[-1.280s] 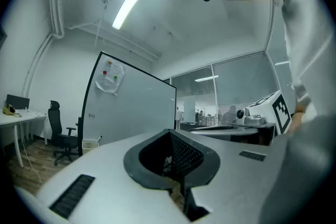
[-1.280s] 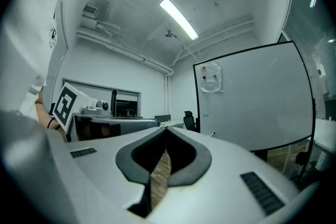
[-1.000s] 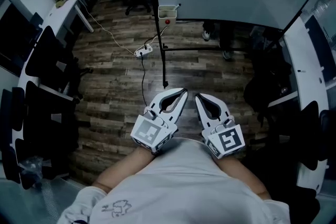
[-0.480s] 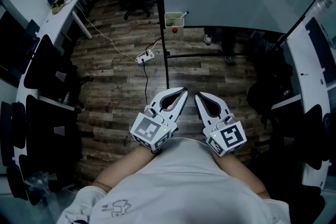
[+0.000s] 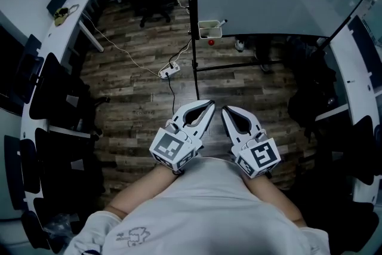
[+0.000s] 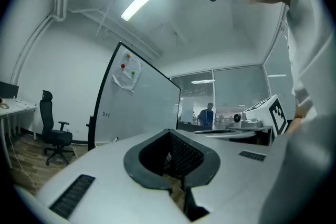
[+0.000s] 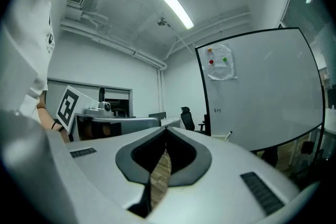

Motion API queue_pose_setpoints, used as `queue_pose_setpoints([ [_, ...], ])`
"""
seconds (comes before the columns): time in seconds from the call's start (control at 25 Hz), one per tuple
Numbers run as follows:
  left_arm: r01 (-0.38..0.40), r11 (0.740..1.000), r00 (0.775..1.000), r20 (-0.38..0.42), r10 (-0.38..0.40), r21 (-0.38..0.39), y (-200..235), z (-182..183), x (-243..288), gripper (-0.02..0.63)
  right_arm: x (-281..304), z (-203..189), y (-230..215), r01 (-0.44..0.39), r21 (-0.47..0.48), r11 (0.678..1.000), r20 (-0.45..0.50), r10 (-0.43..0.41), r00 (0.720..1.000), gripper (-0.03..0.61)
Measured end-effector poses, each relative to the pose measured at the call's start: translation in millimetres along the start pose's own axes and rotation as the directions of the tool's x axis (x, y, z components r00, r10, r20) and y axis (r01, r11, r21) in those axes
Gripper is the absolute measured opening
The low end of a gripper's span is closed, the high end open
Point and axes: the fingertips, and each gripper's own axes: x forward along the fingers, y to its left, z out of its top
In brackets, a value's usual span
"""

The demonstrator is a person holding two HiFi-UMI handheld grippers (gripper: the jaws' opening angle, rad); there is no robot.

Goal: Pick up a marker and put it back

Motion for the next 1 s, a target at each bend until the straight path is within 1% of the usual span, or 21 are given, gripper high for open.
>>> queue_pose_setpoints([
  [0.16,0.014,1.0,1.0,-0.011,-0.014,-0.004,19,-5,-14,0.005,19,-7,8,0.017,0.02,1.0,-0.007,-0.017,1.0,0.011],
  [0.28,0.005,1.0,1.0,-0.02,-0.005,-0.017,37,-10,-24,0.005,32,-12,13,0.023,0.04,0.999,-0.007,-0.023,1.0,0.011],
  [0.6,-0.005,0.999,0.999,-0.04,0.003,-0.053,61,-20,-33,0.005,62,-20,27,-0.006,0.059,0.998,-0.031,0.008,1.0,0.011],
  [1.0,-0.031,0.999,0.999,-0.036,0.03,-0.045,84,-18,-20,0.005,88,-18,11,-0.04,0.053,0.998,-0.034,0.042,0.999,0.011],
])
